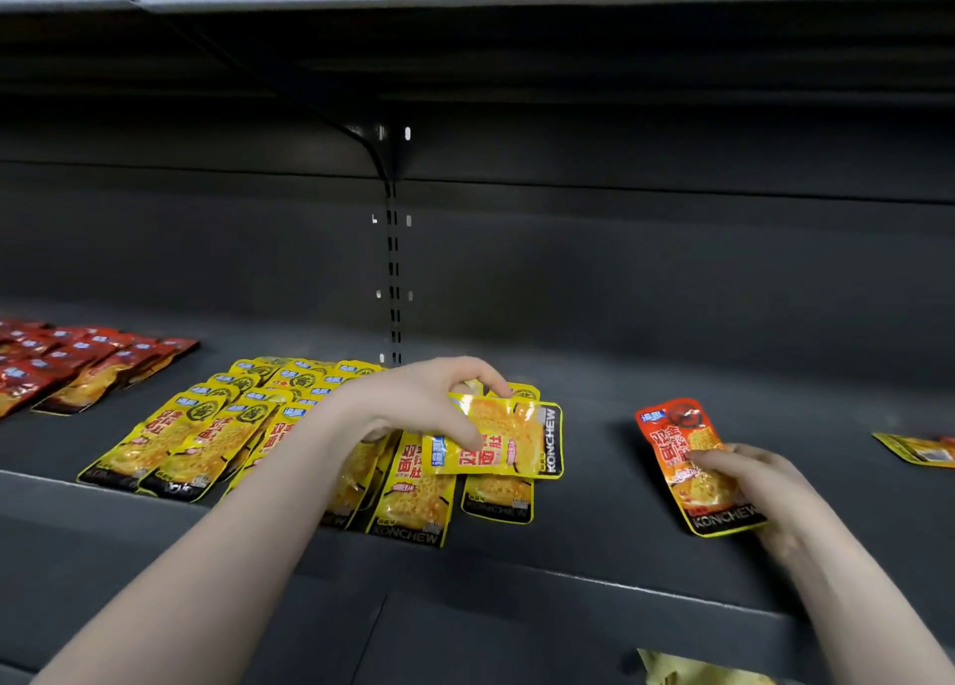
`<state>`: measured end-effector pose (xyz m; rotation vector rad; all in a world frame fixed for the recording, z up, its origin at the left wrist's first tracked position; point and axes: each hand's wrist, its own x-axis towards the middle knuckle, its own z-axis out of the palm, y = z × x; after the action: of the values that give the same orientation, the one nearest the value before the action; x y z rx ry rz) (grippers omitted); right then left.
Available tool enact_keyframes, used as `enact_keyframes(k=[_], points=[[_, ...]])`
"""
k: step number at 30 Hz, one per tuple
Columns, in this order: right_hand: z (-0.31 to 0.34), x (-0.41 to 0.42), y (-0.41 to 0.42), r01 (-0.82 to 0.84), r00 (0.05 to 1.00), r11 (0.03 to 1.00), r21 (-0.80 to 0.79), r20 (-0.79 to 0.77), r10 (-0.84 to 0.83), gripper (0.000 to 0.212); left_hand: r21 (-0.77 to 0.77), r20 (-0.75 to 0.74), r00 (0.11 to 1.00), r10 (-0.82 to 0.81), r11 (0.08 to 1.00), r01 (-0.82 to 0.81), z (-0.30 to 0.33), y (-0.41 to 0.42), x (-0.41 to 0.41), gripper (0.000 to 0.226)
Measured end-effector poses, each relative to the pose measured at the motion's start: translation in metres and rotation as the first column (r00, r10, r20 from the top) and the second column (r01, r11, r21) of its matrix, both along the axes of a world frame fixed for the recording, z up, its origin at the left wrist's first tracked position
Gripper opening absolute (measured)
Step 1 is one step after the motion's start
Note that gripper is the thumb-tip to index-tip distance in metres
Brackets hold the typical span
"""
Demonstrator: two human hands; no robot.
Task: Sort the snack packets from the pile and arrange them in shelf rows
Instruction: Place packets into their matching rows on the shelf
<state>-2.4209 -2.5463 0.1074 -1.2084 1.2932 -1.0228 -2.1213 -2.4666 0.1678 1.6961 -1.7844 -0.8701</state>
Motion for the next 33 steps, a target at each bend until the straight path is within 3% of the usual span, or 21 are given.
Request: enact_keyframes(k=[5, 9, 12, 16, 20, 33], points=[[-0.005, -0.004, -0.005, -0.003, 1.000, 1.000, 0.016, 0.025, 0.002, 0.009, -0.035, -0.020, 0.992, 0.123, 0.992, -0.123, 0.000, -0.003, 0.003, 0.043], [-0.007, -0.004, -0.008, -0.002, 0.999, 1.000, 0.015, 0.039, 0.001, 0.006, -0.013, -0.226, 0.969, 0.104, 0.994, -0.110, -0.001, -0.007, 0.004, 0.029], [-0.008, -0.002, -0.007, -0.001, 1.000, 1.000, -0.003, 0.031, 0.001, 0.005, 0.019, -0.253, 0.965, 0.072, 0.997, -0.070, 0.000, -0.008, 0.002, 0.027], [-0.008, -0.001, -0.006, 0.002, 1.000, 1.000, -0.021, 0.019, -0.002, 0.005, 0.056, -0.117, 0.992, 0.054, 0.997, -0.047, -0.007, -0.011, -0.011, 0.038], [-0.009, 0.000, -0.005, 0.002, 1.000, 1.000, -0.028, 0.000, -0.002, 0.006, -0.016, 0.018, 1.000, 0.012, 1.000, -0.012, -0.014, -0.018, -0.019, 0.039], [-0.007, 0.000, -0.002, 0.005, 0.999, 0.999, -0.042, -0.034, -0.007, 0.005, -0.101, 0.230, 0.971, -0.066, 0.991, 0.091, -0.040, -0.036, -0.013, 0.049]])
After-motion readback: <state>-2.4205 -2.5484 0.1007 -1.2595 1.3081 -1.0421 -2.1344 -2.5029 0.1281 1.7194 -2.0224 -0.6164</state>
